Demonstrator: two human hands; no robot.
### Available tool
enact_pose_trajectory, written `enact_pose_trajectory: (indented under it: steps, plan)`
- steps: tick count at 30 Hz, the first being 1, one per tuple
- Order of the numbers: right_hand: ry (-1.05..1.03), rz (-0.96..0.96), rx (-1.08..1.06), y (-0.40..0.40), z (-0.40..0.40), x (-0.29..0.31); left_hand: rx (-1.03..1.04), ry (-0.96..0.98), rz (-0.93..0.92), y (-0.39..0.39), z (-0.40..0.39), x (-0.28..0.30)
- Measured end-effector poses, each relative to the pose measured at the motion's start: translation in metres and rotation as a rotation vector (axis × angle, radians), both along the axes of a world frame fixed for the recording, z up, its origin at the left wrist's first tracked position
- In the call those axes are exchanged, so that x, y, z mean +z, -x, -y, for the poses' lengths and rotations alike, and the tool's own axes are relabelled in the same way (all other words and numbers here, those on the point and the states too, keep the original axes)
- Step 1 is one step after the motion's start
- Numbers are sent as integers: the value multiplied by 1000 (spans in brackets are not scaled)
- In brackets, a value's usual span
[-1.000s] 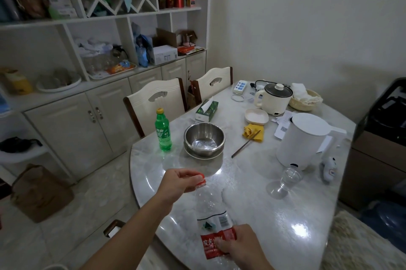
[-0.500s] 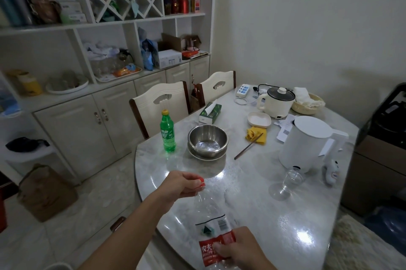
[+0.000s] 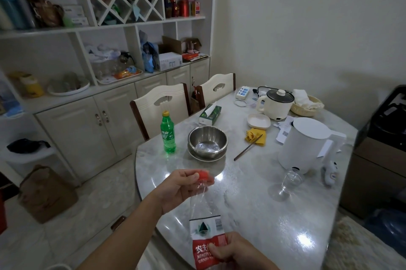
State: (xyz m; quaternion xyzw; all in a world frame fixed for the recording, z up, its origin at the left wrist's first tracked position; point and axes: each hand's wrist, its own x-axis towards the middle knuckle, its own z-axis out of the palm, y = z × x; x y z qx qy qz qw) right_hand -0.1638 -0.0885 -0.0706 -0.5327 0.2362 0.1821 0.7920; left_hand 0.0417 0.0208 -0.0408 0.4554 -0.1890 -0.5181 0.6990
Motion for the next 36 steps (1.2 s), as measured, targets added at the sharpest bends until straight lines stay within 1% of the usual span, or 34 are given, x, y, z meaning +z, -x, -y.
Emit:
enact_pose_trajectory:
  steps: [2, 3, 5, 7, 10, 13, 15, 18, 22, 25, 29, 32, 36]
  plan:
    - [93, -3, -70, 0, 2, 0, 96, -126, 96, -4, 1, 4]
    - [175, -2, -92, 0, 3, 1, 164, -191, 132, -6, 1, 6]
    - [397, 0, -118, -1, 4, 2, 253, -252, 180, -7, 0, 10]
    - [593, 3, -161, -3, 2, 3, 263, -274, 234, -4, -1, 12]
    - [821, 22, -205, -9, -4, 7, 316, -271, 260, 3, 1, 10]
    - [989, 12, -170, -15, -8, 12, 399, -290, 277, 6, 1, 10]
    - [1027, 8, -140, -17, -7, 14, 433, -296, 287, 6, -1, 11]
    - [939, 49, -101, -18, -6, 17, 481, -303, 313, 5, -2, 13]
    - [620, 76, -111, -16, -6, 18, 480, -314, 340, 2, -3, 14]
    - [391, 59, -109, -16, -5, 19, 446, -301, 325, 0, -5, 16]
    - [132, 31, -92, -17, -5, 15, 400, -268, 351, 2, -3, 21]
    - [32, 16, -54, -18, -7, 12, 372, -246, 377, 4, -2, 26]
    - [-4, 14, -19, -21, -9, 7, 350, -220, 366, 6, -5, 30]
